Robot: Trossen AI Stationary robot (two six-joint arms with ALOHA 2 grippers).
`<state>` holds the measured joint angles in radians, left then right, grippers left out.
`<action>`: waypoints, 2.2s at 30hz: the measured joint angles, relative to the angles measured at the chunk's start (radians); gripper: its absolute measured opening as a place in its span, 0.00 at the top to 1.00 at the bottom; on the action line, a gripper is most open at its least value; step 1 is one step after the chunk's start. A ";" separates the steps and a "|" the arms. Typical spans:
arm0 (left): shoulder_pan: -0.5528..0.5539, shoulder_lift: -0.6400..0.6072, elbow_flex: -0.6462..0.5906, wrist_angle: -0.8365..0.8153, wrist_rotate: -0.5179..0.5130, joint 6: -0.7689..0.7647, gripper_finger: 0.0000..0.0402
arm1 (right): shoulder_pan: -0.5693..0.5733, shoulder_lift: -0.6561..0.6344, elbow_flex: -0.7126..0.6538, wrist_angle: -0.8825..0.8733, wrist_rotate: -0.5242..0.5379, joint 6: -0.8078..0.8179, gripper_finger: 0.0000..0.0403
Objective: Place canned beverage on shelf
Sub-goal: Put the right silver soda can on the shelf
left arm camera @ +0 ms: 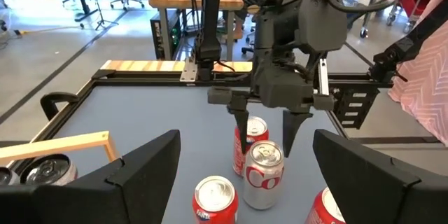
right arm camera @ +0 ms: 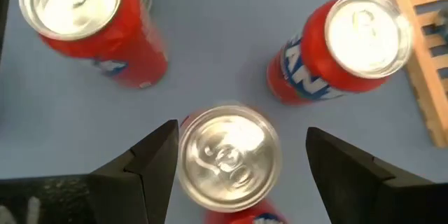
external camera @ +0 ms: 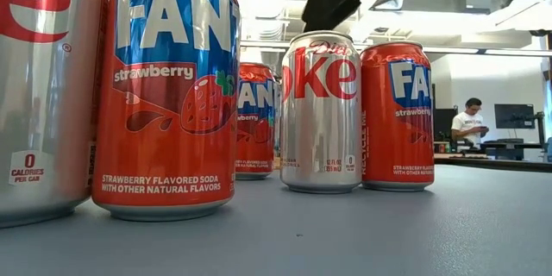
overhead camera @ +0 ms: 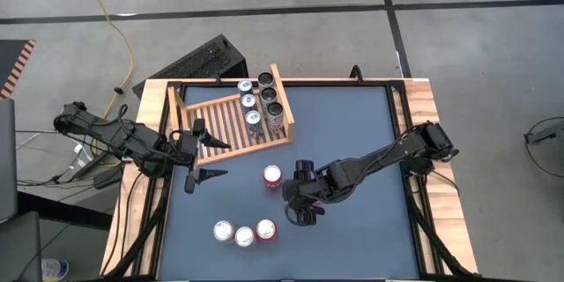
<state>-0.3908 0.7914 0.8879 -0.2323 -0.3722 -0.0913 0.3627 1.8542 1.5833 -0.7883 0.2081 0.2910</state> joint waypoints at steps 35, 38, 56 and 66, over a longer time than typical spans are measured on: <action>0.000 0.000 0.000 -0.005 0.000 -0.010 0.21 | -0.011 0.081 0.055 -0.134 -0.031 -0.056 0.56; 0.000 0.000 0.000 -0.005 0.000 -0.010 0.21 | -0.015 0.086 0.092 -0.171 -0.034 -0.099 0.56; 0.000 -0.095 -0.001 -0.117 -0.021 -0.080 0.21 | -0.131 0.079 0.156 -0.212 0.050 -0.288 0.55; 0.001 -0.137 -0.001 -0.239 -0.091 -0.130 0.21 | -0.237 -0.017 0.160 -0.198 0.018 -0.371 0.55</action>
<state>-0.3901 0.6544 0.8871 -0.4711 -0.4629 -0.2217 0.1261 1.8374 1.7430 -0.9864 0.2259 -0.0802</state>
